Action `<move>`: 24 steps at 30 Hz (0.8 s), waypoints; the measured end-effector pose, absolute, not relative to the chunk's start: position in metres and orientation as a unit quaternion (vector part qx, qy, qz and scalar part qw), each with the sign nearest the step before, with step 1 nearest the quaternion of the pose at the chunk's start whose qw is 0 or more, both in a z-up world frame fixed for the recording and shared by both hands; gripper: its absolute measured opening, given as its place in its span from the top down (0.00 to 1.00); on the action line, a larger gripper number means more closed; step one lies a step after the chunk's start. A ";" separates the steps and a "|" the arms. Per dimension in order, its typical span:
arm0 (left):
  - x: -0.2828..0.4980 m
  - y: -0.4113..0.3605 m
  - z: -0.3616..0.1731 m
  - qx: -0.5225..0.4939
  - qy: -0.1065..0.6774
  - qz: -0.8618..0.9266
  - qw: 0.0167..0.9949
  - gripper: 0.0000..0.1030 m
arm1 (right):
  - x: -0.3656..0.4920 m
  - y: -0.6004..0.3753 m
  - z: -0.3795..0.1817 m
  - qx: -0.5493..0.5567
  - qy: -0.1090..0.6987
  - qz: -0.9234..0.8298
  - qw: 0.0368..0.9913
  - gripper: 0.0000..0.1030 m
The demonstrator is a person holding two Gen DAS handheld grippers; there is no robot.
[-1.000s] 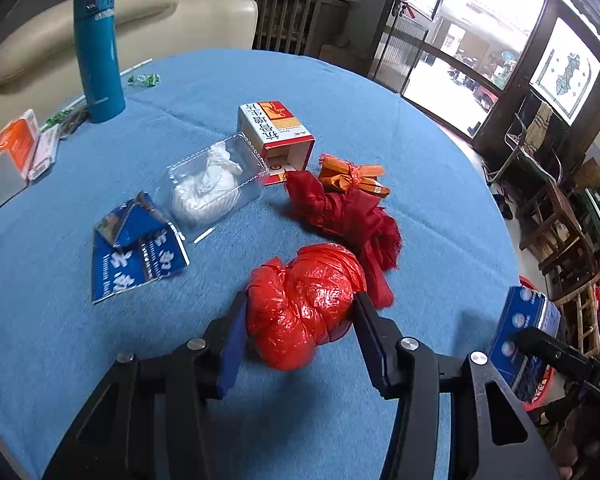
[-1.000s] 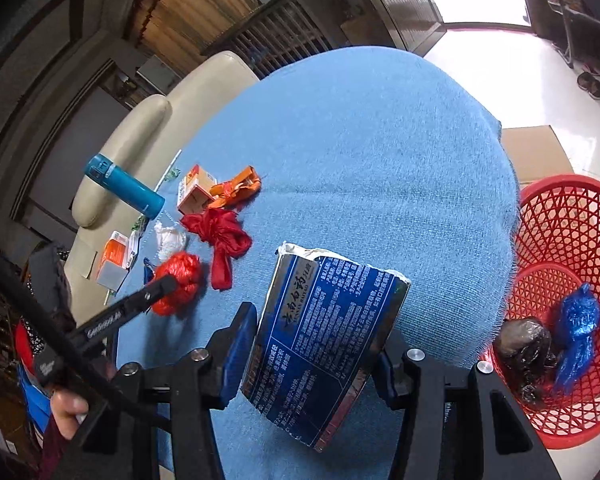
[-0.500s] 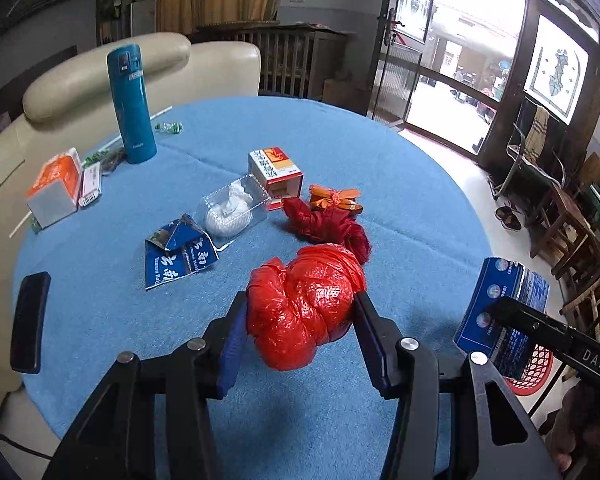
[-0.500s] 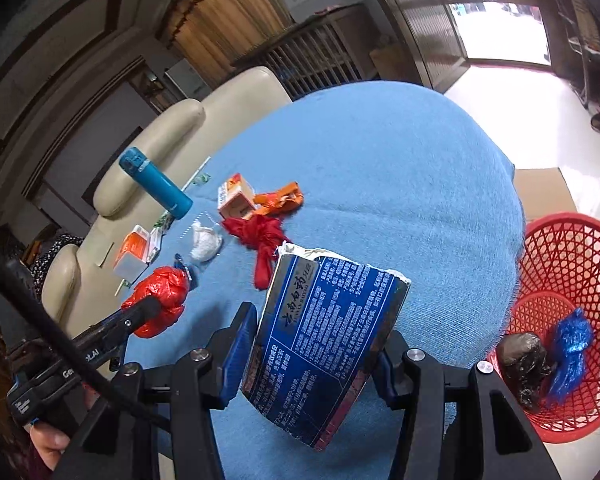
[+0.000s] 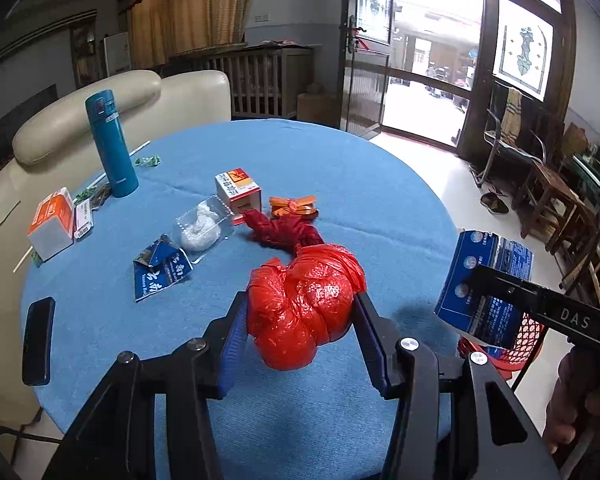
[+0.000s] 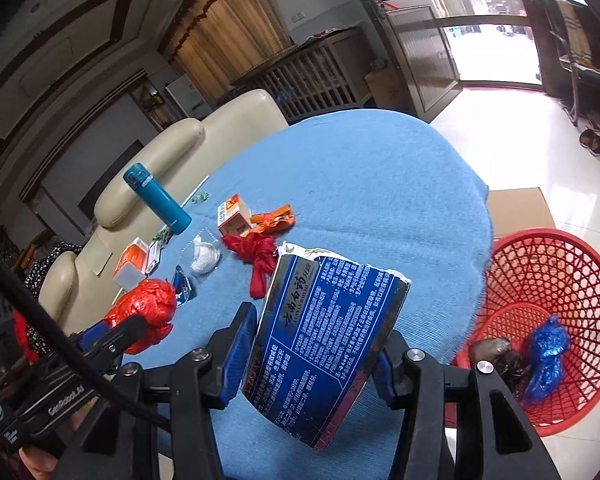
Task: Collect trash
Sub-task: 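Carry the red bag and milk carton over the red wastebasket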
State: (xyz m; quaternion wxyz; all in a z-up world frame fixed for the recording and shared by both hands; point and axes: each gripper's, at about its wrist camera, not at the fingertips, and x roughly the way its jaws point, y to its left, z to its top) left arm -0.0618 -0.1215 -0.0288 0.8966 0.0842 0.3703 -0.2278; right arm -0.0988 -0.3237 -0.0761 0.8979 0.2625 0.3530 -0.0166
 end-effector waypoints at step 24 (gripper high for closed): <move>-0.097 -0.160 -0.042 0.146 0.357 -0.268 0.883 0.48 | -0.119 -0.354 -0.087 0.297 0.325 -0.043 0.897 0.46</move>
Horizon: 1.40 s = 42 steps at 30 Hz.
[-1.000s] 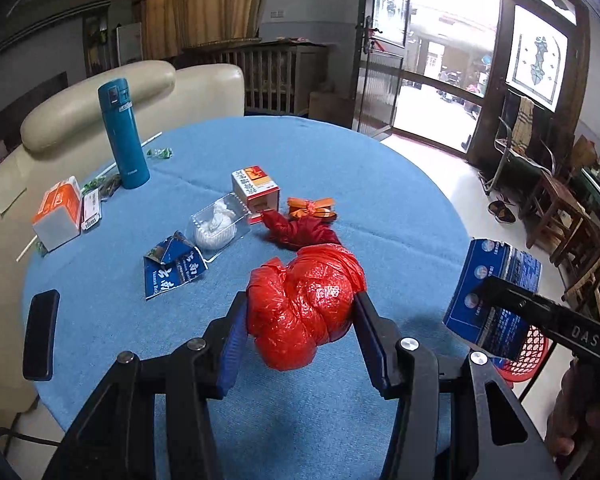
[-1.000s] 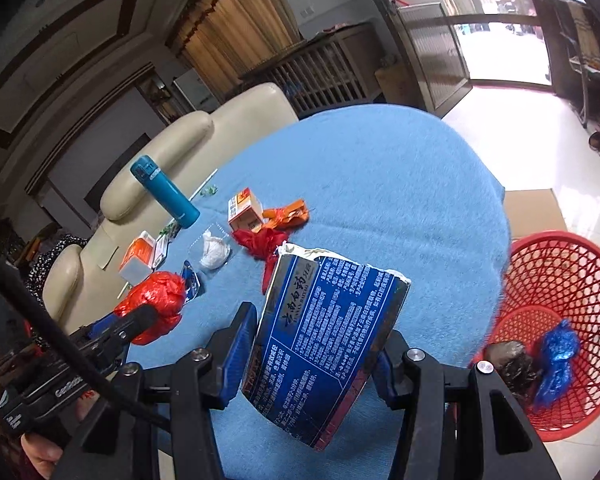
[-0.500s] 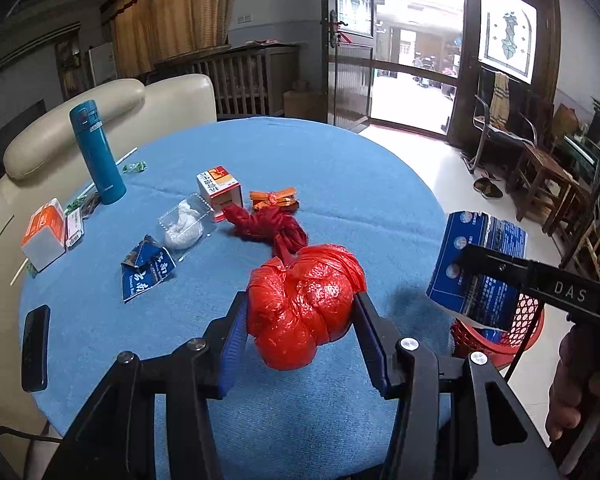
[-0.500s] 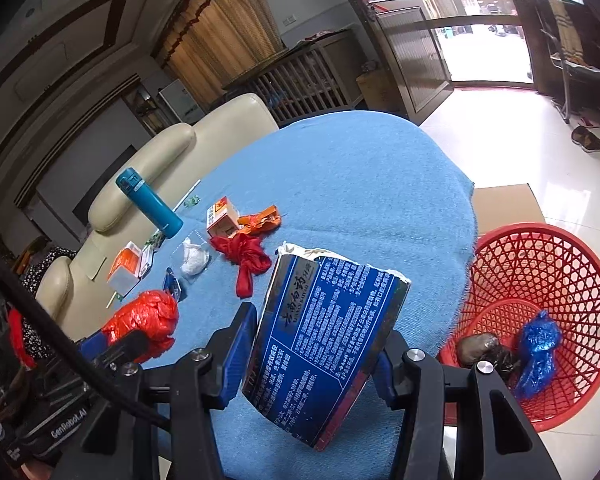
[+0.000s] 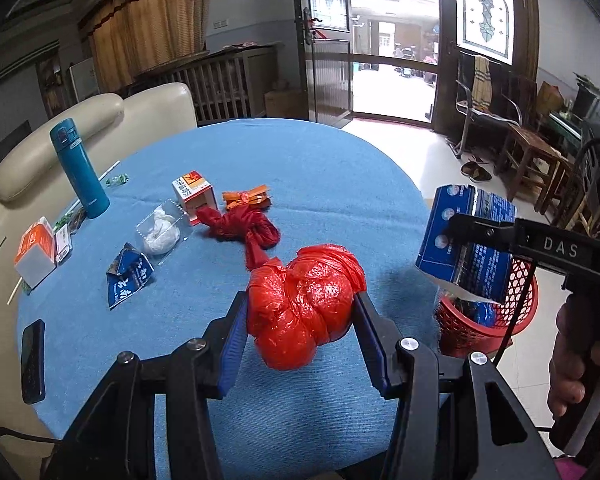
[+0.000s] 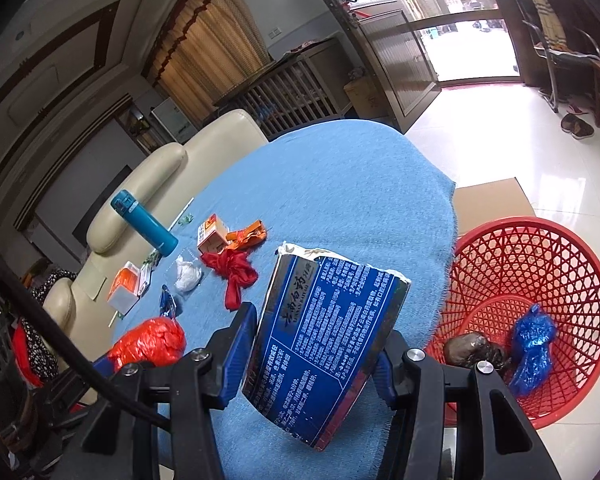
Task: Collect trash
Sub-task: 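Carry the red bag and milk carton over the red wastebasket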
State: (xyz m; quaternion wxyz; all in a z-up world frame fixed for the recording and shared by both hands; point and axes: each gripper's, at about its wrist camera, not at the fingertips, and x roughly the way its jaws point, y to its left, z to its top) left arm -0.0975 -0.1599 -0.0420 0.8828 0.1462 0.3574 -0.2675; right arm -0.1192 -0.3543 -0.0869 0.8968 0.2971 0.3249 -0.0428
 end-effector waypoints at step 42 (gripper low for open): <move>-0.105 -0.185 -0.053 0.183 0.359 -0.292 0.867 0.48 | -0.136 -0.392 -0.108 0.350 0.312 -0.070 0.881 0.46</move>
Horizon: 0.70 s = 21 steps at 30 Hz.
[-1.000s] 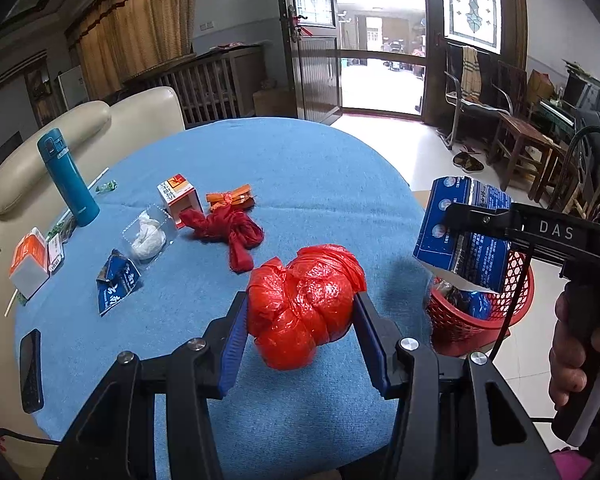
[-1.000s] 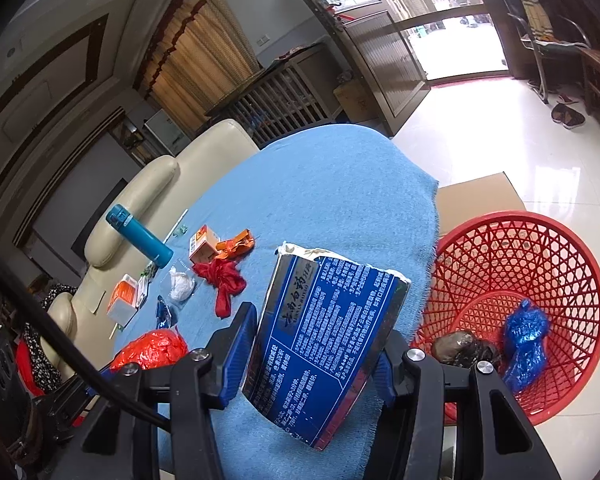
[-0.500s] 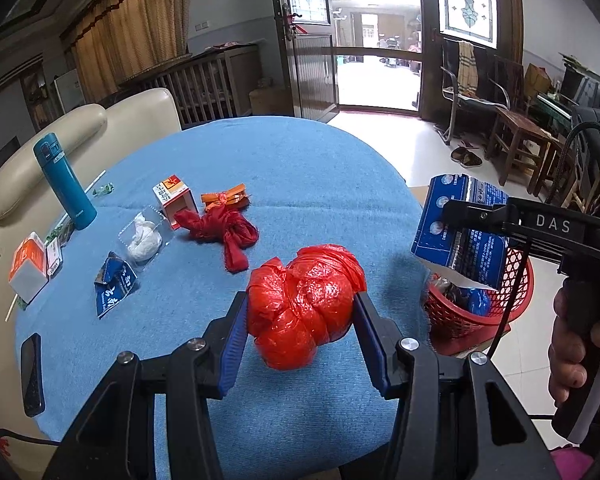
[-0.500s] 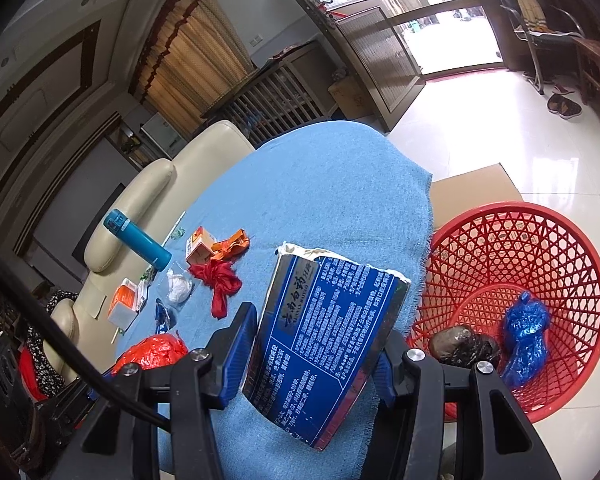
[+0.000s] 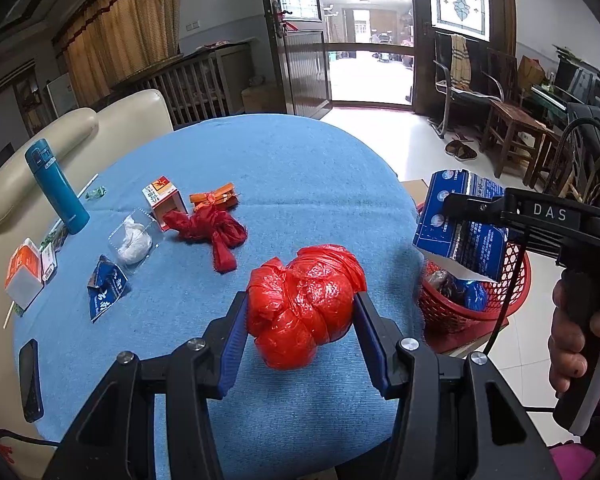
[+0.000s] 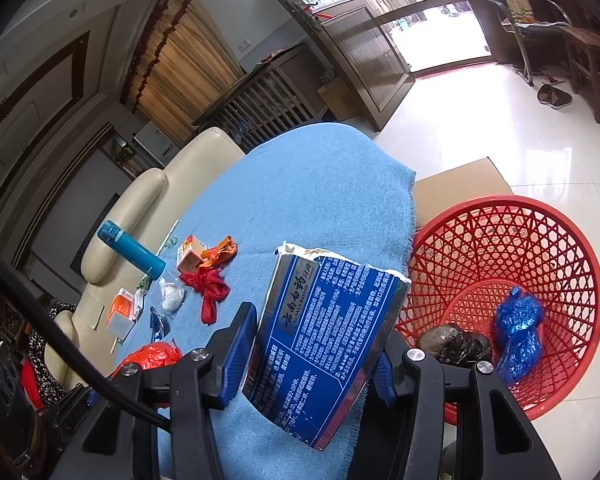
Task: Collect trash
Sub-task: 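Carry the red bag and milk carton over the red wastebasket, then open both tools to drop the red bag and carton into the wastebasket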
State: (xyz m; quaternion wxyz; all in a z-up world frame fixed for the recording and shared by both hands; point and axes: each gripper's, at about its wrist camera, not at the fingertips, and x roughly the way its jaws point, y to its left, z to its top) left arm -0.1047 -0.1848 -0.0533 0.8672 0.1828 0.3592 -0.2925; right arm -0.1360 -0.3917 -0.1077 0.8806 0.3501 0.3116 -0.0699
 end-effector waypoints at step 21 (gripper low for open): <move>-0.116 -0.256 -0.043 0.204 0.369 -0.392 0.818 0.48 | -0.232 -0.514 -0.115 0.420 0.230 -0.230 0.847 0.46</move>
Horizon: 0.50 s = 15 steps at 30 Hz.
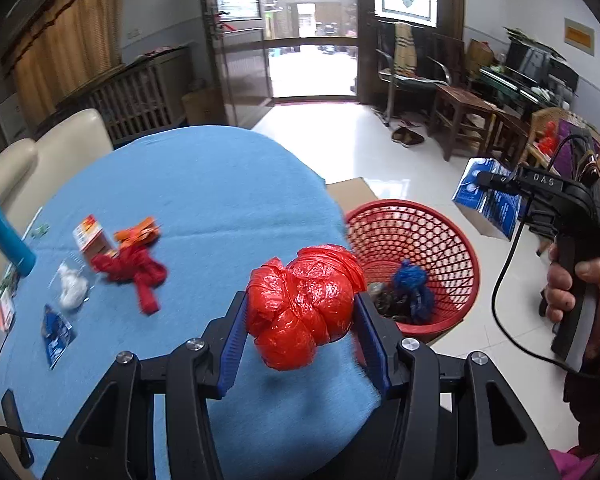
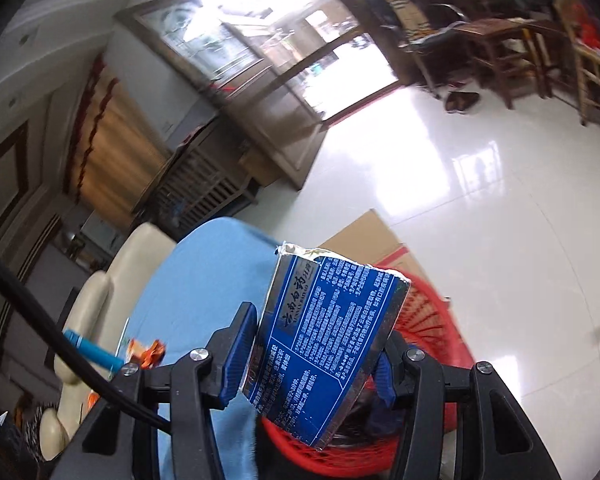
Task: Collect trash
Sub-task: 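Open both tools to drop the red bag and carton into the wastebasket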
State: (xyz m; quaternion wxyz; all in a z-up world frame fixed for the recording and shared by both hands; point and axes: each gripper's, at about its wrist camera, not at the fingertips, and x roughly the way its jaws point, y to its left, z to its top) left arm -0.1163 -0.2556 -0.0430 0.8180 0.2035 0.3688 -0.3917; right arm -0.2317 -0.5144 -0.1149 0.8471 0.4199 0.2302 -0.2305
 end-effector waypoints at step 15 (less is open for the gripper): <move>-0.116 -0.349 -0.049 0.224 0.374 -0.431 0.790 0.35 | -0.242 -0.535 -0.140 0.485 0.239 -0.205 0.816 0.31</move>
